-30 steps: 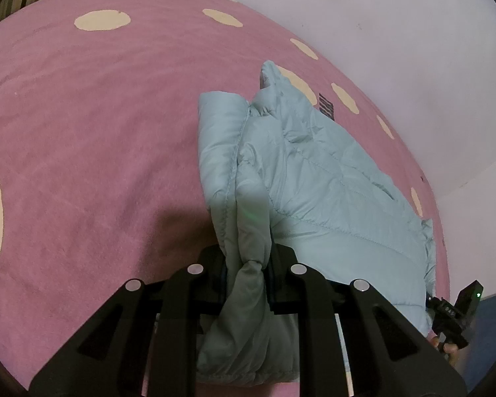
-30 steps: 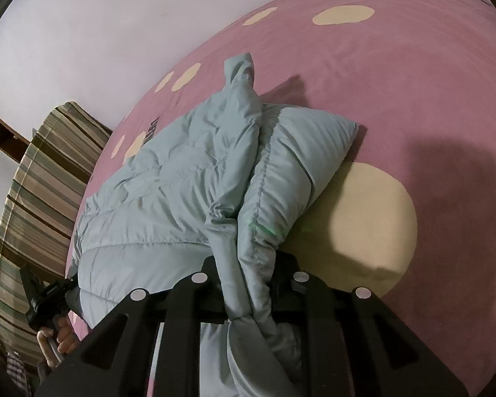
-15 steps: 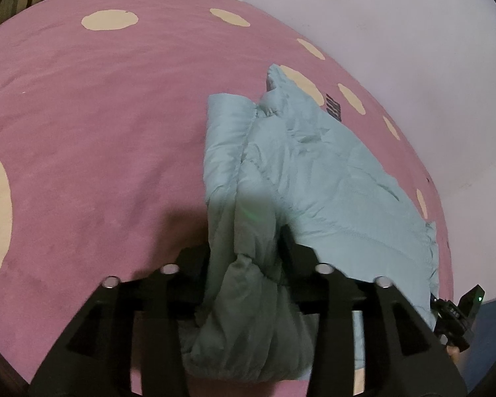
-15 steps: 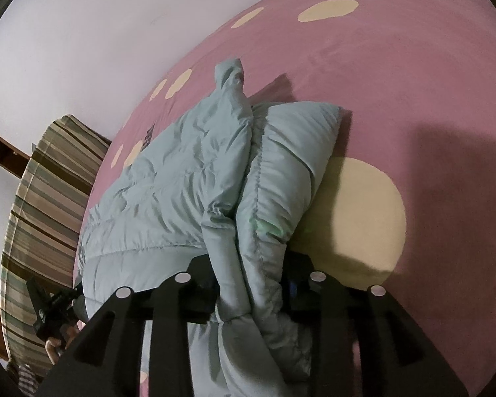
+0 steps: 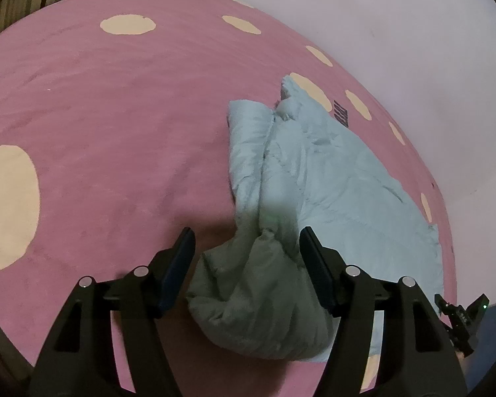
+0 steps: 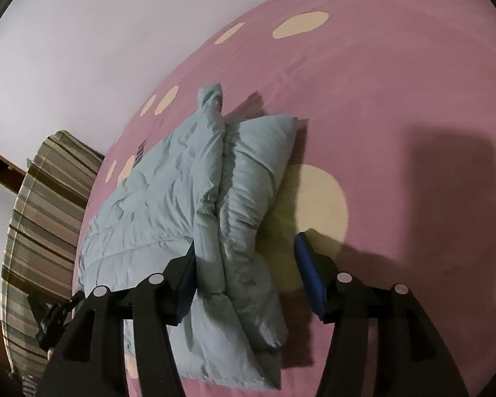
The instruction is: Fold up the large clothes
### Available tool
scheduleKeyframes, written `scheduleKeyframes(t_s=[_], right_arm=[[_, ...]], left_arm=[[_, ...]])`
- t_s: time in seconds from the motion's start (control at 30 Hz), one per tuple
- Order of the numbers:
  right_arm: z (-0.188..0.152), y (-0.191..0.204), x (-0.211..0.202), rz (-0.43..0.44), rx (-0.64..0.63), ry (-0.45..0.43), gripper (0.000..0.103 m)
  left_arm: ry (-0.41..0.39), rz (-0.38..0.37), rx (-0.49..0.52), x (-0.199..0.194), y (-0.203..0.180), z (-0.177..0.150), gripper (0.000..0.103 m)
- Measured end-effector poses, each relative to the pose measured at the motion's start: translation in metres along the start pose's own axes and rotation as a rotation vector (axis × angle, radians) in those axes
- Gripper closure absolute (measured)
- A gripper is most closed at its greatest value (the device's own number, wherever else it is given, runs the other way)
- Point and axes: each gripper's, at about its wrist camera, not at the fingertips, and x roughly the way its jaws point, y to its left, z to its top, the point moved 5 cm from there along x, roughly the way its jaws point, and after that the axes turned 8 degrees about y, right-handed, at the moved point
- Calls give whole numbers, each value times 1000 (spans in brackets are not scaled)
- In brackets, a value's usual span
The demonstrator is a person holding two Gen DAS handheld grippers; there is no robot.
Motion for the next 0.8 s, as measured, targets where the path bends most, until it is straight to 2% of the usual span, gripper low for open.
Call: scheduleKeyframes(t_s=[0.13, 0.27, 0.37, 0.43, 0.53, 0.67, 0.8], right_arm=[[-2, 3, -18, -64, -11, -42, 48], [-2, 16, -42, -180, -71, -115, 48], [-2, 34, -63, -226, -98, -182, 56], [-2, 49, -69, -217, -121, -200, 61], [-7, 80, -61, -165, -171, -171, 63], [-18, 127, -20, -100, -267, -43, 68], [-22, 165, 16, -102, -351, 5, 70]], left_arm=[[-4, 3, 4, -3, 4, -2, 37], [-8, 11, 12, -5, 8, -2, 36], [-12, 6, 11, -6, 11, -1, 36], [-10, 0, 8, -6, 13, -1, 36], [-4, -3, 11, -6, 14, 0, 36], [-8, -10, 10, -6, 14, 3, 36], [-9, -15, 4, -8, 15, 3, 36]])
